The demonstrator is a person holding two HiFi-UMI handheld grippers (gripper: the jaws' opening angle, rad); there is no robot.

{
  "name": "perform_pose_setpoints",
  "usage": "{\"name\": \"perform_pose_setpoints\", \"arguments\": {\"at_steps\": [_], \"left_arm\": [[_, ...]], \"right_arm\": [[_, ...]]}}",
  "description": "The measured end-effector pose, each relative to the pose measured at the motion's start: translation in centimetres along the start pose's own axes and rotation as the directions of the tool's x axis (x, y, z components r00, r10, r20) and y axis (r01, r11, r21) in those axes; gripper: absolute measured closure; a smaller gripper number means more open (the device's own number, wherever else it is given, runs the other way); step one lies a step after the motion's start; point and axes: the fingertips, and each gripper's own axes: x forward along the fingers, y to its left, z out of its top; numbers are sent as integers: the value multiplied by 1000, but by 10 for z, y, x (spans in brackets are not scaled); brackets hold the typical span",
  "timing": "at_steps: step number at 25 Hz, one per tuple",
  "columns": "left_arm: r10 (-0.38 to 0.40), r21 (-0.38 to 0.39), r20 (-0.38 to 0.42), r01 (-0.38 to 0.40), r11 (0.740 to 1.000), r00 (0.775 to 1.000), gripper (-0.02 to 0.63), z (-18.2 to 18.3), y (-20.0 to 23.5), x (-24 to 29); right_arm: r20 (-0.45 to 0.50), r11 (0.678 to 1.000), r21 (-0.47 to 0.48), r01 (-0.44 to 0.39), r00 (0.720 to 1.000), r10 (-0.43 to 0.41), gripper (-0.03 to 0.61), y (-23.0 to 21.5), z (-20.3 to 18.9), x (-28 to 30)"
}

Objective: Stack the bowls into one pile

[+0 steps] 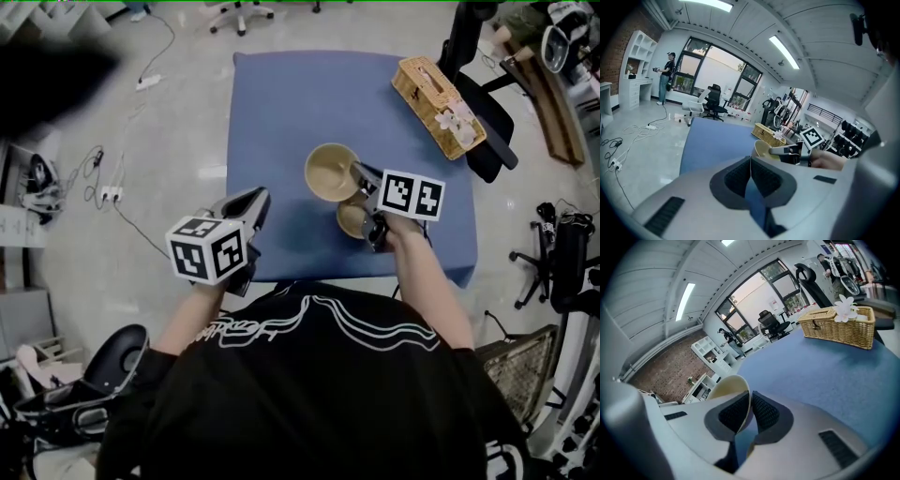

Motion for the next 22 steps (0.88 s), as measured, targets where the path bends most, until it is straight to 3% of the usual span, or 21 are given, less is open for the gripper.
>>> {"name": "perform_pose_setpoints", "arguments": {"at_steps": [11,22], "left_arm": [[-40,22,10,40,999,999,589,-18,-49,12],[-28,9,3,28,1000,1000,589,-33,-54,23]], "right_arm": [[41,999,11,39,998,-39,531,-40,-14,-56],[-4,998,16,64,998,-64,531,-71,-45,-62]]}}
